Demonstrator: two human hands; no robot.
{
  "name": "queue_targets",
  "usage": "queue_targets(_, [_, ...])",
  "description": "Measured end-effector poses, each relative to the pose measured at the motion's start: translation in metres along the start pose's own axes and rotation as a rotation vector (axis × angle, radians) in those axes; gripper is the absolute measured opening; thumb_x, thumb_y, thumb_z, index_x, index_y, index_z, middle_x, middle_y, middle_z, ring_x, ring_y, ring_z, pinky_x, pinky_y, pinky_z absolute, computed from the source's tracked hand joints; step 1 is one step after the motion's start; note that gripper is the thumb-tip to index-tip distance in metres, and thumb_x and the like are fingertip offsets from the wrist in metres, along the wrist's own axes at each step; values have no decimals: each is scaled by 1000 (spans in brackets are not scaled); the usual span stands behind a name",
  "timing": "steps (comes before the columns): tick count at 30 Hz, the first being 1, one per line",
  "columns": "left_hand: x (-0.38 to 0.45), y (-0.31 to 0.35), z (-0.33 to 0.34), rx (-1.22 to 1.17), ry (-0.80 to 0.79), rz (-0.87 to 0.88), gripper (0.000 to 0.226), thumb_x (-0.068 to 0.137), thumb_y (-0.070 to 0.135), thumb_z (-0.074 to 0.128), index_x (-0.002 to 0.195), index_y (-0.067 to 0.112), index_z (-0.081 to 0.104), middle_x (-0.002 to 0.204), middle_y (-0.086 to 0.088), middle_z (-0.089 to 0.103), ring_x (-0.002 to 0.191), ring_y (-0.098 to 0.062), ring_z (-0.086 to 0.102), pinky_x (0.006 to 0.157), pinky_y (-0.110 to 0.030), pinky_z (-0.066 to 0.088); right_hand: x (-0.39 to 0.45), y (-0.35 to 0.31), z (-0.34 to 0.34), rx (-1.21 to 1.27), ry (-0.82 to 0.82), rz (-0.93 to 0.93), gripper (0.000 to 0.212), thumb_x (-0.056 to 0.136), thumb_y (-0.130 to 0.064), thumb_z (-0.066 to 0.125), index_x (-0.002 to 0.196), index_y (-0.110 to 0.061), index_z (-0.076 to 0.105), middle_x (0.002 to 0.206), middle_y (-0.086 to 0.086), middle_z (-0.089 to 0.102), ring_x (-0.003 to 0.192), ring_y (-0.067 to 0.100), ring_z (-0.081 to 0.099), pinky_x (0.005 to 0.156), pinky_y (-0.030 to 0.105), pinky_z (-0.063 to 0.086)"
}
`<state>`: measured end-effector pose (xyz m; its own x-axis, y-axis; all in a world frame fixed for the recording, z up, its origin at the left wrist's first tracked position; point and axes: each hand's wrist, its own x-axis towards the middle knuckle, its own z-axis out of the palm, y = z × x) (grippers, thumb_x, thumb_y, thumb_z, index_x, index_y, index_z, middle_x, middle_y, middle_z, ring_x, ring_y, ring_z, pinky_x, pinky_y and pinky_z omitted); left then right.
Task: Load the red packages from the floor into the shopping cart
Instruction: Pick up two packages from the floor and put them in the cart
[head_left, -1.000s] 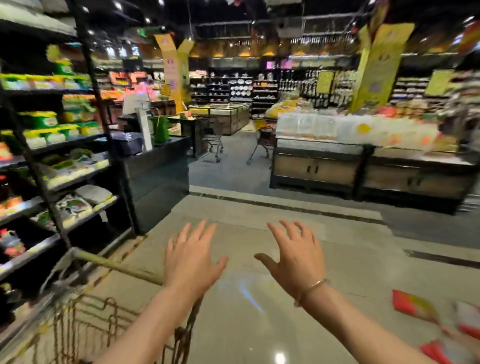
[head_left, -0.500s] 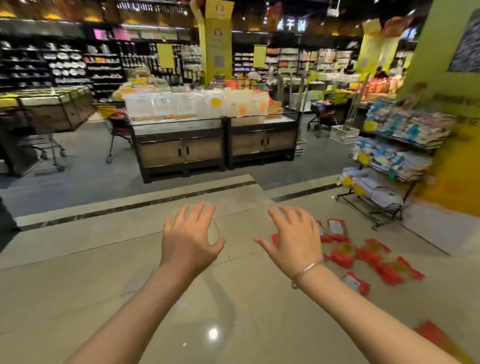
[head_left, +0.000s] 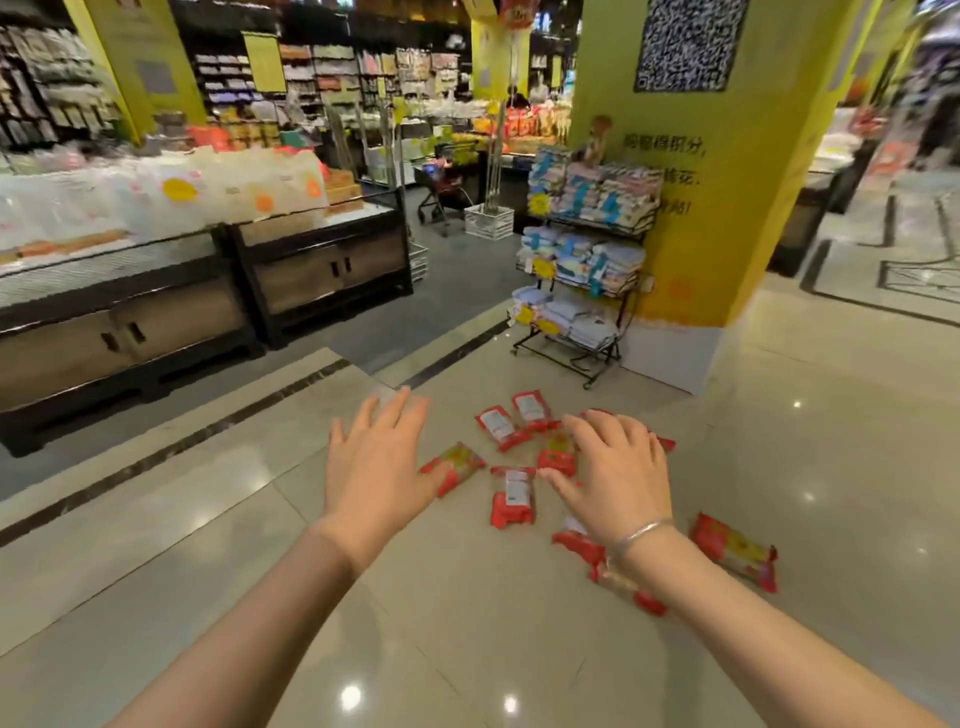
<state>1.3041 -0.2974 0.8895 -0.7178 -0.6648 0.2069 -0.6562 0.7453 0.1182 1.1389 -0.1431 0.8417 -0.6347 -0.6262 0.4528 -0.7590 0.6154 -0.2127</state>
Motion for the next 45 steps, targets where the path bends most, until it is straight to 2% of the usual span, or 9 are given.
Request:
queue_targets(8, [109,56,56,-100,-91,193,75,88,59,52,152,34,22,163,6,17,150,-23,11,119,-52,16,48,67,31,-91,-39,167,61,75,-54,72,128,-24,61,127,6,61,119,39,50,98,54,42])
queue_targets(15, [221,123,104,-114,-121,335,73,90,58,51,152,34,21,163,6,17,150,-23,13,119,-52,19,124,136,71,-135,-30,266,60,75,-53,73,126,-23,61,126,9,62,115,40,53,98,55,43])
queue_targets(20, [300,157,138,-127,-168,339,74,90,58,51,152,34,21,162,7,18,150,-23,14,119,-52,18,177,184,103,-146,-46,310,61,67,-47,83,120,-22,65,114,13,67,105,43,59,87,58,49])
queue_targets(25, [363,186,178,-143,-215,373,72,88,59,51,151,33,25,160,7,24,148,-22,19,117,-52,21,223,222,135,-136,-142,388,59,74,-47,77,125,-22,63,127,12,62,117,43,53,98,59,43])
queue_targets(33, [473,219,259,-141,-310,421,74,86,55,56,151,32,28,158,5,30,146,-25,24,115,-50,26,302,277,217,-172,-223,450,63,67,-51,81,120,-19,66,121,11,67,108,44,61,88,62,50])
queue_targets(36, [523,230,297,-156,-341,435,75,86,53,58,151,31,29,157,3,31,145,-25,26,115,-48,27,337,300,249,-164,-273,505,64,74,-56,73,128,-22,62,128,8,64,119,41,56,97,61,45])
queue_targets(40, [574,251,353,-178,-430,434,72,85,53,59,148,30,34,156,3,35,145,-23,29,113,-45,32,367,336,301,-156,-351,536,67,71,-58,75,127,-23,63,128,8,64,120,42,55,96,66,43])
queue_targets(43, [600,265,406,-177,-461,438,69,82,54,61,143,27,42,152,2,42,139,-25,39,105,-49,41,379,366,344,-149,-480,582,70,80,-62,64,139,-27,51,146,3,49,137,38,37,109,63,26])
queue_targets(45, [611,272,449,-175,-513,434,69,85,54,59,145,25,41,153,1,40,141,-26,37,108,-51,38,378,387,376,-136,-566,590,73,84,-64,57,147,-31,39,155,0,36,144,35,23,115,60,16])
